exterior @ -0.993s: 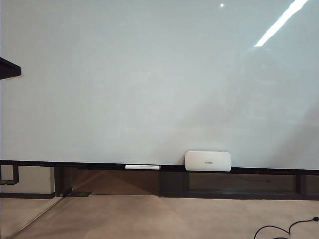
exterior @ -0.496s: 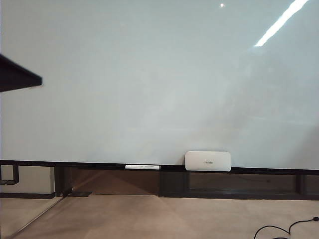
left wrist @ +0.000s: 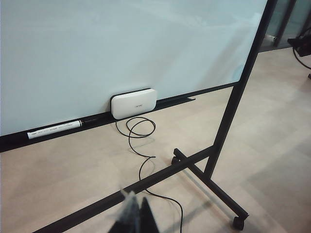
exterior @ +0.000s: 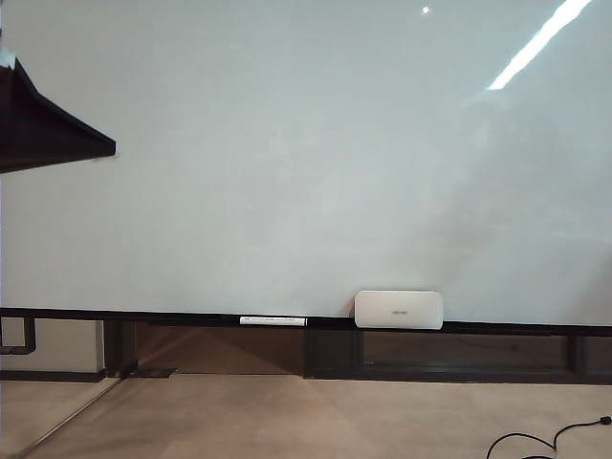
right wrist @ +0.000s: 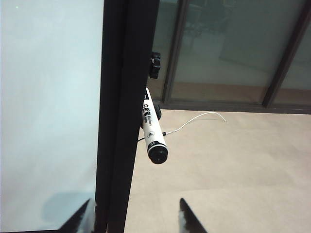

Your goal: Reach to the right to find the marker pen, pick it up, and write the number 15 on the whiteboard.

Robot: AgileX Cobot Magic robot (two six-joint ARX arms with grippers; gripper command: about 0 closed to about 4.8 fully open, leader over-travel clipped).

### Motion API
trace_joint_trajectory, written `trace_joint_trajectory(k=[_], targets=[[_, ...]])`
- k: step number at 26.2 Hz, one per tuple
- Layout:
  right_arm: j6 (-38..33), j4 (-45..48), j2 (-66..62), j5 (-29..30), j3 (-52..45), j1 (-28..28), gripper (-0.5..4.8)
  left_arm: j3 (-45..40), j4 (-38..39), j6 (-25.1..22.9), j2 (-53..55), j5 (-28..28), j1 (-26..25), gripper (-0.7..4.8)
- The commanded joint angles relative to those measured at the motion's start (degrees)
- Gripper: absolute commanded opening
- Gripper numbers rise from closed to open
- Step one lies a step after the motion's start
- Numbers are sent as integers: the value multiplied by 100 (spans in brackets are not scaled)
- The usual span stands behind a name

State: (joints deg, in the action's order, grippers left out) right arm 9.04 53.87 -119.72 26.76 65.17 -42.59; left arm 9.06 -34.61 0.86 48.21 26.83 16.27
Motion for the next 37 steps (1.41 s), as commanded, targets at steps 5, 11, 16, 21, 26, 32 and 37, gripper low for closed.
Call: trace_joint_trajectory(k=[5,11,16,21,26,32,37], targets=[[-330,-22,37,33,13,-2,210,22,-175,-22,17,-42,0,-6],[-114,557,-238,385,42,-26,225,22,-175,-46,17,-140,0,-6],[-192,767,-538,509,179,-28,226,22,-192,-22,15,-219,0,-6],[-197,946,-804,490,463,-28,225,22,-195,-4,17,-229,0,-6],[-306,933,-1045,540,920,-28,226,22,-188,-28,17,-393,0,-6],[-345,758,-1300,584,1384,-28,236,22,-179,-46,17,-505,0,-6],[-297,782,-1366,549,1458,-31,235,22,-146,-48,17,-509,0,-6]])
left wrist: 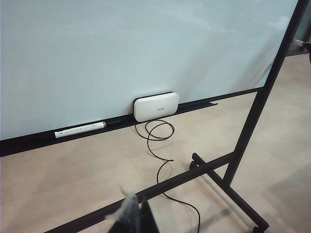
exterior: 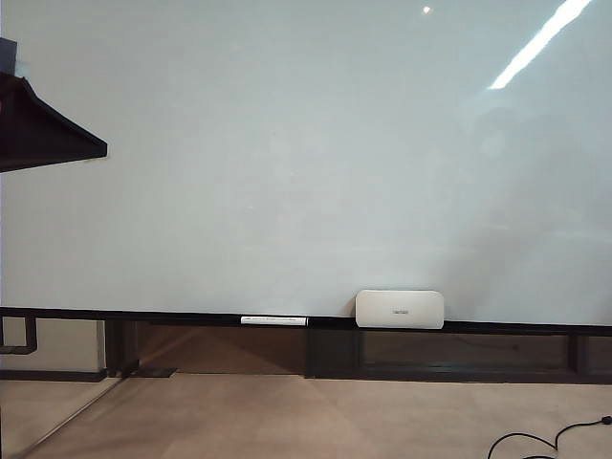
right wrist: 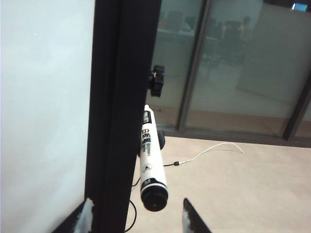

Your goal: Reach to the right to find the marker pen, pick it up, and write the number 15 on the whiteboard.

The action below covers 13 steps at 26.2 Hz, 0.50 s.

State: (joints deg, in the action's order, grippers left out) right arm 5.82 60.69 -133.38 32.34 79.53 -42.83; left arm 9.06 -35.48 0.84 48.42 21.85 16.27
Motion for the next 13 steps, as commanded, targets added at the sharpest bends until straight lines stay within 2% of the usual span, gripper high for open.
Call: trace_joint_trajectory(k=[1,13], targets=[[28,101,-4,-24,22,-7,235,22,-57,-46,-4,-13,0,-6],[-155,66,-295,-20,492,-7,235,22,28,-37,-4,4,0,-6]])
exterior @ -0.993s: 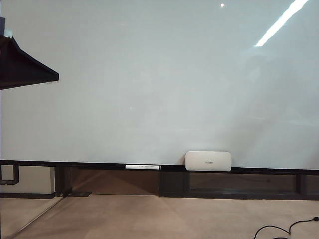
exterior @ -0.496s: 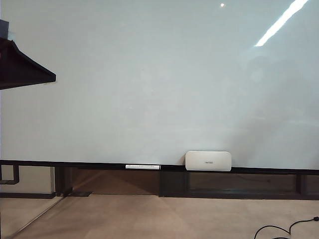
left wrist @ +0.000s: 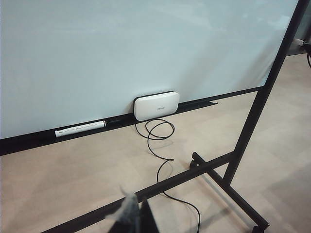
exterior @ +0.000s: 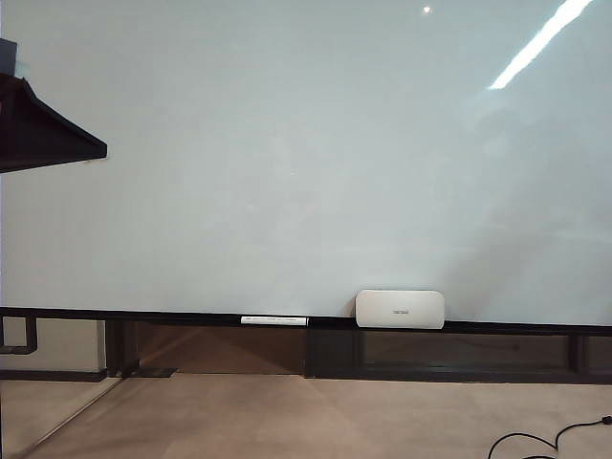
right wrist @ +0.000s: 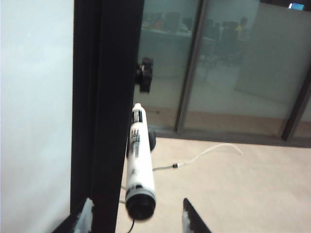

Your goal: Reach to the right to find the marker pen, pick it up, and write the number 15 on the whiteboard.

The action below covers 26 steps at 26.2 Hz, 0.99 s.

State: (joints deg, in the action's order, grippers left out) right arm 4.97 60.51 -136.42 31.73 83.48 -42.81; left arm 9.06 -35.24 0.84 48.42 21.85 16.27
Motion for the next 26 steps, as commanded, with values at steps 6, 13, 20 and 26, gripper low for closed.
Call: trace_joint_trajectory(k=[6,13,20,26], targets=[[-72,-85,-42,61,302,-7,235,22,20,-37,-4,0,0,-6],[-94,-240,-186,142,542,0,234,22,0,-39,-4,-17,0,-6],[-96,-240,-199,151,542,2,234,22,-2,-39,-4,-24,0,-6],[-83,-229,-229,142,562,79,233,22,-2,-39,-4,-24,0,-6]])
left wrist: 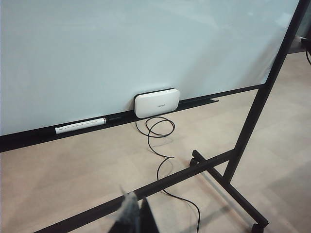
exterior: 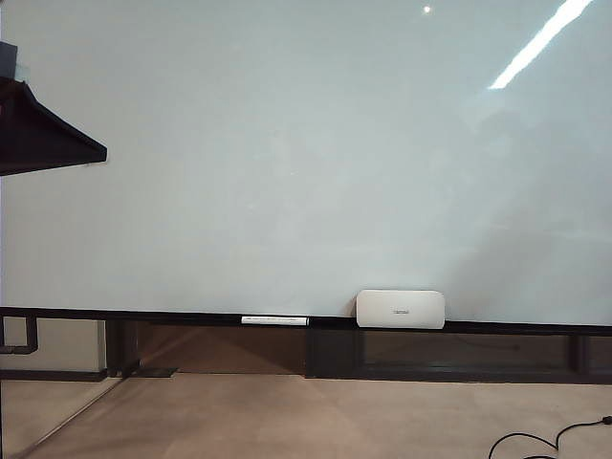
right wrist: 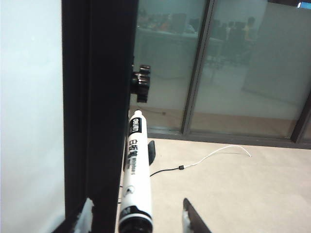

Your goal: Reach to the right to find the marker pen, pick it up, and write the number 15 on the whiteboard.

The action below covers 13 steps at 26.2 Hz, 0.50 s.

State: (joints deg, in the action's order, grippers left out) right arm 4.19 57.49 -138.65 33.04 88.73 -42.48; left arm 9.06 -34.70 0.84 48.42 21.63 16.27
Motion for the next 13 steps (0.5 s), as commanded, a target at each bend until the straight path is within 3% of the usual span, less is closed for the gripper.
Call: trace_joint_trajectory(k=[1,13], targets=[[9,61,-11,9,59,57,233,22,-57,-39,-4,-2,0,-6],[-50,-20,-219,-162,380,146,229,22,-85,0,-4,0,0,-6]])
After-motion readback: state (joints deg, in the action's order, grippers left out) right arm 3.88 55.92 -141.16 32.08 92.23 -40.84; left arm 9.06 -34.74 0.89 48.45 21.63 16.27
